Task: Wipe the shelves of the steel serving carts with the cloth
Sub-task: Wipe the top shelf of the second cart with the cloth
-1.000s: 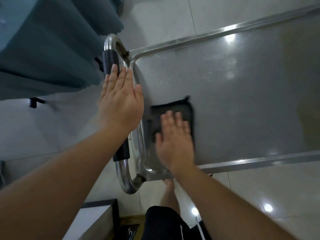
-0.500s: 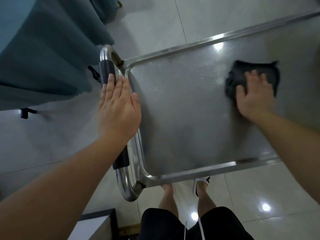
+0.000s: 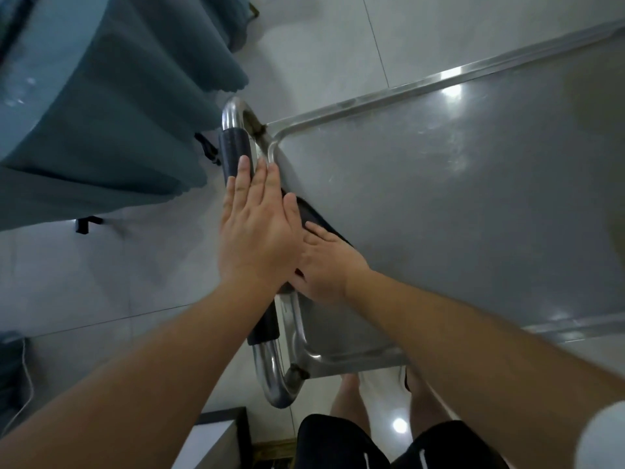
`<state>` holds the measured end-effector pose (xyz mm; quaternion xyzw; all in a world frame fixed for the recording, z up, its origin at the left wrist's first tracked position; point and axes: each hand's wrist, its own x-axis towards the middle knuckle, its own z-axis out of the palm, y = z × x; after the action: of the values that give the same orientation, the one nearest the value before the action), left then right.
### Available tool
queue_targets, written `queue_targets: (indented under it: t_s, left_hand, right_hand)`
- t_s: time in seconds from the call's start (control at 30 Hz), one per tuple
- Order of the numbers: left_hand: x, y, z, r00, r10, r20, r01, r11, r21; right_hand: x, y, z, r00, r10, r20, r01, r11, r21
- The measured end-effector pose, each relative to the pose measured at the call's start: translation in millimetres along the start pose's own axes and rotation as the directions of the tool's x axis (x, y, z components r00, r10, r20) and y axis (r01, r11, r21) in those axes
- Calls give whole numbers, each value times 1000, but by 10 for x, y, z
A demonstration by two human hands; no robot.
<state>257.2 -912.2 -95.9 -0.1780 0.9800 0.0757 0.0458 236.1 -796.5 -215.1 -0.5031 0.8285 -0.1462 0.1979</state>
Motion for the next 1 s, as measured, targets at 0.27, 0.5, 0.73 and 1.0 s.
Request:
queue_targets:
  t_s: [0.27, 0.5, 0.73, 1.0]
  left_hand:
    - [16, -55, 34, 1000, 16, 3, -16, 1000, -24]
    - [9, -47, 5, 1000, 10, 16, -9, 999, -34]
    - [11, 5, -29, 1000, 3, 22, -3, 1000, -15]
    - [9, 8, -22, 1000, 8, 11, -8, 1000, -23]
  right_hand:
    - [-709, 1943, -822, 817, 495, -296, -515, 857, 13]
    - [5, 1938, -998, 232, 937, -260, -890, 312, 333]
    - [1000, 343, -553, 941, 331, -73, -335, 941, -55]
    - [261, 1125, -698, 997, 54, -58, -61, 990, -125]
